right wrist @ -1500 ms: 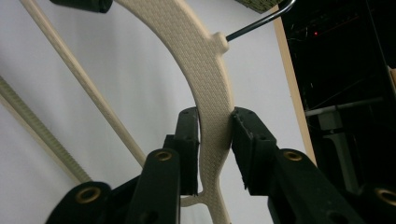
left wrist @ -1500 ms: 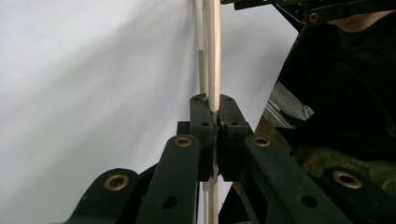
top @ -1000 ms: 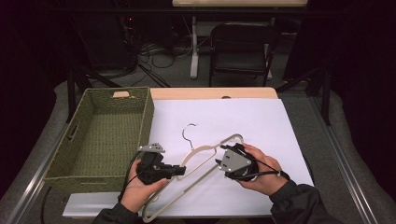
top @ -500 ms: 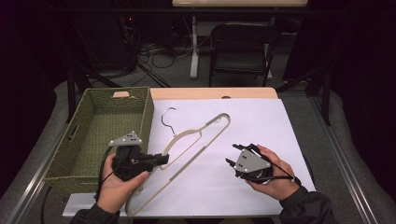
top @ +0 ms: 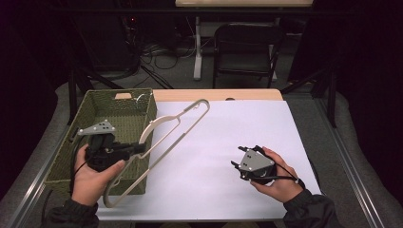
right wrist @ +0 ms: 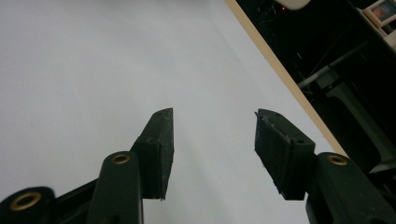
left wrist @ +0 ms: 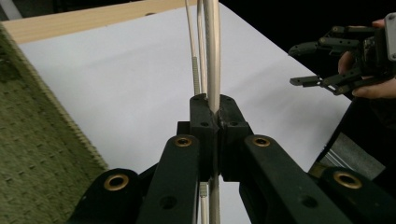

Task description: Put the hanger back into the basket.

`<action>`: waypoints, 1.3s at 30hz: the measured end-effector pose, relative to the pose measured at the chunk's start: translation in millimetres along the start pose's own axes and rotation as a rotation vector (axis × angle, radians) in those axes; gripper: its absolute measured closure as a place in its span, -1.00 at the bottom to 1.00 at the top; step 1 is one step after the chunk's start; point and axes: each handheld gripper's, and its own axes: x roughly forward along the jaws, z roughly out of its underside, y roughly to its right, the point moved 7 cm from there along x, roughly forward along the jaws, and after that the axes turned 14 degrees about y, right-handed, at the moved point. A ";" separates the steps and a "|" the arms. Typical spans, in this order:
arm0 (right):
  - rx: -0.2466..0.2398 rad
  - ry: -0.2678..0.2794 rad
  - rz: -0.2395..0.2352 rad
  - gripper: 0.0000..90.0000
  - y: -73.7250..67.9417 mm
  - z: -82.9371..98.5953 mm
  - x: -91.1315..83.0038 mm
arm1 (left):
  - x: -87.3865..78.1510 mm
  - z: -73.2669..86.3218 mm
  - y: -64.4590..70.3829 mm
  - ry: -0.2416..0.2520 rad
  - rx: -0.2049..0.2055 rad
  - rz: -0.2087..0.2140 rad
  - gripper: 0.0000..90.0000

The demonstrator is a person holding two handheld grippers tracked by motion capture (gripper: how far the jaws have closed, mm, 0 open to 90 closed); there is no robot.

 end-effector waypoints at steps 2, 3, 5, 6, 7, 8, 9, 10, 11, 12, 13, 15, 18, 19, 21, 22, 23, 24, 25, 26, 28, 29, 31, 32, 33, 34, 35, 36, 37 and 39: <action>0.015 0.004 0.004 0.05 1.4 2.3 1.6 | -3.7 -4.0 -5.6 0.007 0.009 -0.016 0.94; 0.022 -0.006 0.004 0.05 1.8 3.8 1.6 | -5.7 -5.8 -8.3 0.008 0.010 -0.023 0.94; 0.025 -0.009 0.008 0.05 2.9 6.2 2.1 | -10.2 -10.5 -16.7 0.018 0.013 -0.034 0.94; 0.034 -0.008 0.010 0.05 3.3 7.3 2.7 | -11.5 -11.7 -19.5 0.025 0.008 -0.034 0.94; 0.035 -0.015 0.012 0.05 4.0 8.6 2.6 | -11.5 -11.7 -19.5 0.025 0.008 -0.034 0.94; 0.040 -0.011 0.014 0.05 4.3 9.7 3.1 | -14.4 -14.3 -25.1 0.032 -0.004 -0.036 0.94; 0.042 -0.020 0.015 0.06 5.0 11.1 2.7 | -14.4 -14.3 -25.1 0.032 -0.004 -0.036 0.94; 0.046 -0.028 0.015 0.10 5.4 12.6 2.4 | -15.7 -15.6 -27.8 0.038 -0.003 -0.043 0.94; 0.046 -0.028 0.015 0.10 5.4 12.6 2.4 | -17.5 -16.7 -30.9 0.038 0.002 -0.056 0.94; 0.053 -0.032 0.020 0.13 5.7 14.0 2.8 | -19.0 -18.0 -33.9 0.043 0.004 -0.066 0.94; 0.060 -0.038 0.016 0.13 6.2 16.4 3.1 | -20.6 -19.2 -36.7 0.045 0.003 -0.076 0.94; 0.063 -0.040 0.016 0.14 6.3 17.5 3.2 | -23.9 -21.8 -42.6 0.051 0.003 -0.092 0.94; 0.073 -0.049 0.016 0.15 6.9 20.7 3.7 | -30.0 -26.8 -53.2 0.062 0.013 -0.119 0.94; 0.082 -0.063 0.012 0.18 6.8 22.6 4.0 | -34.3 -30.1 -60.6 0.069 0.030 -0.144 0.94; 0.080 -0.061 0.014 0.19 7.1 23.2 4.5 | -36.6 -31.6 -64.2 0.072 0.028 -0.153 0.94; 0.078 -0.060 0.013 0.20 7.3 23.8 4.9 | -38.7 -33.0 -67.8 0.076 0.026 -0.160 0.94; 0.082 -0.073 0.019 0.20 7.2 25.6 4.9 | -40.9 -34.1 -71.6 0.076 0.032 -0.169 0.94; 0.082 -0.074 0.019 0.20 7.1 26.5 5.3 | -44.3 -36.0 -79.2 0.076 0.044 -0.182 0.94; 0.081 -0.071 0.023 0.20 7.1 27.3 5.8 | -45.7 -36.6 -83.0 0.072 0.047 -0.192 0.94; 0.084 -0.073 0.023 0.20 6.9 28.2 6.1 | -45.7 -36.6 -83.0 0.072 0.047 -0.192 0.94; 0.089 -0.083 0.022 0.20 6.2 29.9 6.5 | -47.7 -37.7 -90.3 0.070 0.045 -0.201 0.94; 0.089 -0.083 0.022 0.20 6.2 29.9 6.5 | -48.3 -38.1 -94.1 0.068 0.044 -0.199 0.94; 0.089 -0.080 0.028 0.18 6.5 31.6 7.6 | -49.8 -39.0 -101.8 0.067 0.046 -0.205 0.94; 0.089 -0.080 0.028 0.18 6.5 31.6 7.6 | -50.3 -39.3 -105.7 0.062 0.053 -0.210 0.94; 0.095 -0.087 0.035 0.18 6.8 32.6 7.7 | -51.2 -39.7 -114.1 0.056 0.060 -0.227 0.94; 0.095 -0.087 0.035 0.18 6.8 32.6 7.7 | -51.2 -39.7 -114.1 0.056 0.060 -0.227 0.94; 0.100 -0.080 0.038 0.17 7.1 33.1 8.2 | -51.3 -39.0 -122.5 0.055 0.060 -0.238 0.94; 0.097 -0.084 0.038 0.17 7.5 33.7 7.9 | -51.2 -38.0 -126.7 0.053 0.062 -0.243 0.94; 0.097 -0.089 0.038 0.17 7.8 34.2 7.5 | -50.9 -36.7 -130.8 0.052 0.062 -0.247 0.94; 0.099 -0.080 0.044 0.17 8.2 35.1 8.0 | -50.9 -33.7 -139.5 0.044 0.072 -0.258 0.94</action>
